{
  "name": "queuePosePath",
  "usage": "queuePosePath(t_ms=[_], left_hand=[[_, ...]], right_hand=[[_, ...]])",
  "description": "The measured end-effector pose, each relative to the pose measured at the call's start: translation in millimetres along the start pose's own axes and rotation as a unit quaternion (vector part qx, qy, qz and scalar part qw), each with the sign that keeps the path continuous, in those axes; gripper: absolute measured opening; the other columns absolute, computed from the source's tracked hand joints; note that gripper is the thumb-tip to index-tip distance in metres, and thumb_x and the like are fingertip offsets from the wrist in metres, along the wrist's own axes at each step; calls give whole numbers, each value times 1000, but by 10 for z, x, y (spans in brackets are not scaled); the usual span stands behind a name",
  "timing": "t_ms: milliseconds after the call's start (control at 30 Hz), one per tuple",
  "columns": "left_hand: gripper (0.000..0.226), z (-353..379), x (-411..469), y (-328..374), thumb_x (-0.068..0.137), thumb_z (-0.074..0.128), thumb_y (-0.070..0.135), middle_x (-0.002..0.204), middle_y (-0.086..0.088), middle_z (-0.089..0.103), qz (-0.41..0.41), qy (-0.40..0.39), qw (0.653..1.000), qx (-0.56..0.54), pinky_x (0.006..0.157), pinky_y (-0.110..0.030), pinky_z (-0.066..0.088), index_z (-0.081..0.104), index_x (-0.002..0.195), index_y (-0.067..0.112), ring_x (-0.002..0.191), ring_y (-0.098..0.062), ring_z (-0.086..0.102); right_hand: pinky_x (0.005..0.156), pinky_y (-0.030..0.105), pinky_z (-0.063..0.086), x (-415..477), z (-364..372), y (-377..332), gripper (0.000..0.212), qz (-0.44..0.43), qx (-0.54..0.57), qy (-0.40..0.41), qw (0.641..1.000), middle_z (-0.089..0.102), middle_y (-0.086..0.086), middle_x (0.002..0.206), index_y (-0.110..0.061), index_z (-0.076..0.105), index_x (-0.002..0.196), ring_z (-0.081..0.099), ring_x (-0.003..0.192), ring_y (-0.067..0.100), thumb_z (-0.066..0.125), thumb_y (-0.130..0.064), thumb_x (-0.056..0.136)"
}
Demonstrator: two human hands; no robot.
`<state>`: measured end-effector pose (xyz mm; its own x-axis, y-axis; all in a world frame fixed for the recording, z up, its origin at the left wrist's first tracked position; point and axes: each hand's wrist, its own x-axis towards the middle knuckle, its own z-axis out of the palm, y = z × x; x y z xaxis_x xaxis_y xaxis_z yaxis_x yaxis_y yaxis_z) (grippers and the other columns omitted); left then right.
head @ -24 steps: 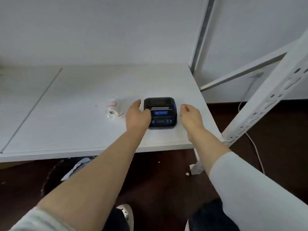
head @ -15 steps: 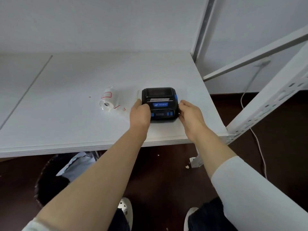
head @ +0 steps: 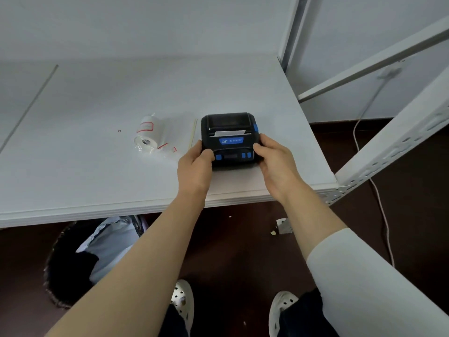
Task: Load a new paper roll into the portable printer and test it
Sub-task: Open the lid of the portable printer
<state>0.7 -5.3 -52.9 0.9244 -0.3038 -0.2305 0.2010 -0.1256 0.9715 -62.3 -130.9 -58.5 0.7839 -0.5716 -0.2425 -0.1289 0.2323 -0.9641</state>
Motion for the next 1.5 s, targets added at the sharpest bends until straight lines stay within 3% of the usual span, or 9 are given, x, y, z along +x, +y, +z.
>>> queuePosePath(t_ms=[267, 400, 533, 633, 767, 867, 1000, 1267, 1500], left_hand=[[26, 16, 62, -8, 84, 44, 9, 76, 7, 62, 26, 12, 999, 16, 69, -17, 44, 67, 85, 21, 71, -4, 51], [29, 44, 100, 9, 85, 42, 8, 83, 7, 64, 43, 5, 999, -2, 58, 1, 41, 66, 99, 16, 62, 12, 54], [30, 45, 151, 31, 85, 40, 7, 80, 7, 62, 34, 4, 999, -13, 55, 0, 38, 67, 99, 12, 72, 0, 52], [29, 51, 183, 25, 85, 40, 8, 81, 5, 61, 31, 5, 999, -17, 55, -1, 39, 67, 94, 13, 74, -5, 50], [31, 76, 213, 25, 87, 39, 10, 89, 5, 60, 23, 5, 999, -24, 67, -9, 39, 65, 101, 17, 78, -6, 49], [45, 109, 210, 34, 90, 37, 11, 122, 13, 61, 24, 2, 999, -43, 82, -2, 40, 55, 127, 27, 107, 0, 53], [50, 94, 262, 13, 90, 34, 15, 141, 10, 50, 27, -3, 1000, -12, 112, -27, 34, 45, 136, 31, 129, -9, 45], [61, 100, 237, 8, 76, 32, 32, 147, 9, 43, 36, -4, 999, 16, 117, -36, 27, 44, 135, 35, 137, -8, 35], [51, 68, 233, 65, 92, 30, 11, 147, 13, 41, 66, -7, 998, 17, 113, -19, 24, 41, 138, 29, 134, -1, 34]], right_hand=[[103, 31, 42, 79, 41, -9, 31, -7, 25, 2, 1000, 67, -7, 93, -27, 66, 92, 57, 107, 14, 41, -8, 95], [105, 27, 37, 109, 42, -16, 31, -9, 25, 27, 999, 60, -20, 95, -22, 59, 118, 51, 110, 8, 41, -10, 96], [95, 13, 39, 141, 34, -51, 39, -20, -27, 47, 998, 53, -7, 133, -18, 45, 136, 45, 113, 2, 41, -15, 97], [89, 8, 39, 153, 25, -54, 37, -71, -131, 61, 987, 57, -9, 125, -20, 49, 132, 47, 109, -1, 39, -19, 97], [89, 14, 40, 139, 23, -30, 40, -135, -305, 65, 941, 62, -6, 117, -22, 49, 132, 53, 104, 5, 29, -32, 100], [89, 27, 47, 159, 37, -6, 44, -157, -371, 81, 912, 67, 2, 113, -21, 52, 129, 60, 105, 17, 21, -37, 100], [75, 23, 41, 172, 57, 5, 46, -161, -404, 94, 895, 68, 6, 101, -19, 54, 124, 61, 94, 19, 18, -36, 100], [66, 26, 37, 146, 79, -9, 53, -126, -449, 109, 878, 64, 4, 89, -17, 60, 113, 52, 78, 16, 16, -42, 99], [65, 29, 36, 158, 93, -72, 54, -125, -421, 122, 890, 63, 11, 93, -10, 63, 104, 56, 81, 24, 18, -40, 99]])
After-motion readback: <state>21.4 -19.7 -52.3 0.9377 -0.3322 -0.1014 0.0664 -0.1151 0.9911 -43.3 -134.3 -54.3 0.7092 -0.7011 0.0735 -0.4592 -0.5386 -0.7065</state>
